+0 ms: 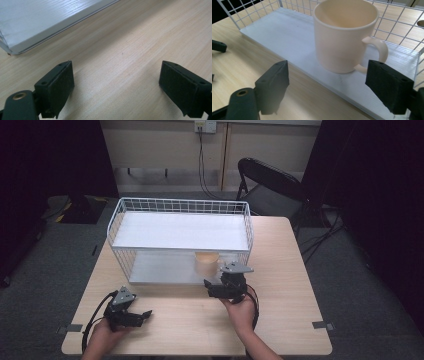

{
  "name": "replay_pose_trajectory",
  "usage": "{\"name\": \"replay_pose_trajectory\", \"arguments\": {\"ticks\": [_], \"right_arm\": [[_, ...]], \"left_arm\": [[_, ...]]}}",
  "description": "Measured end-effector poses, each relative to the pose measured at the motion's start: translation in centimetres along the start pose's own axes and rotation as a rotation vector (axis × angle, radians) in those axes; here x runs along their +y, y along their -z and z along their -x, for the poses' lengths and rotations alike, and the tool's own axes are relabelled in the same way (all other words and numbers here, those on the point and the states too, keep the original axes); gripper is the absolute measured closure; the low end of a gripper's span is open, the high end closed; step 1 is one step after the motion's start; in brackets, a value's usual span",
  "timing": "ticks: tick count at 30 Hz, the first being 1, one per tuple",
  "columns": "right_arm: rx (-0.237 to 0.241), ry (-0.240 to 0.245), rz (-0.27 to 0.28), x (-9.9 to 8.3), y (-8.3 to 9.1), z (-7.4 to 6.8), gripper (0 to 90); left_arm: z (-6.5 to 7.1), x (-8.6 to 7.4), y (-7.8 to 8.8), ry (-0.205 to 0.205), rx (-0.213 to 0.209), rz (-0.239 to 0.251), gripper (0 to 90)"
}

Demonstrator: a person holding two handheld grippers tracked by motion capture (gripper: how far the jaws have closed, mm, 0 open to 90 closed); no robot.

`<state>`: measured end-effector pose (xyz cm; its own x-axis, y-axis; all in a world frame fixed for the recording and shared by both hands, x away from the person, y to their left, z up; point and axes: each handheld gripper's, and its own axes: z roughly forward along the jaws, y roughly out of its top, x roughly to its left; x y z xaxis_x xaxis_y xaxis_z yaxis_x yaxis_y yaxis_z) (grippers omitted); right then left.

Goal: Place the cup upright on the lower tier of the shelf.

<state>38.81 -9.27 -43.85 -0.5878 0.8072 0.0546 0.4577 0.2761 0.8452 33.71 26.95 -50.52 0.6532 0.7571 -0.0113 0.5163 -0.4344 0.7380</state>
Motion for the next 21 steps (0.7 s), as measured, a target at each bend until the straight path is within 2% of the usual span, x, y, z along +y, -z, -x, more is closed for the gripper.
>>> {"name": "replay_pose_trajectory", "arguments": {"ticks": [3,9,21], "right_arm": [[0.030,0.016,-0.004,-0.2,0.3,-0.1,16.5],[0.054,0.033,-0.021,-0.7,0.6,-0.1,15.8],[0.119,0.050,-0.029,-2.1,2.3,1.5,14.7]], "left_arm": [[0.0,0.0,0.0,0.000,0.000,0.000,12.3],[0.0,0.0,0.0,0.000,0.000,0.000,12.3],[0.0,0.0,0.0,0.000,0.000,0.000,12.3]]}}
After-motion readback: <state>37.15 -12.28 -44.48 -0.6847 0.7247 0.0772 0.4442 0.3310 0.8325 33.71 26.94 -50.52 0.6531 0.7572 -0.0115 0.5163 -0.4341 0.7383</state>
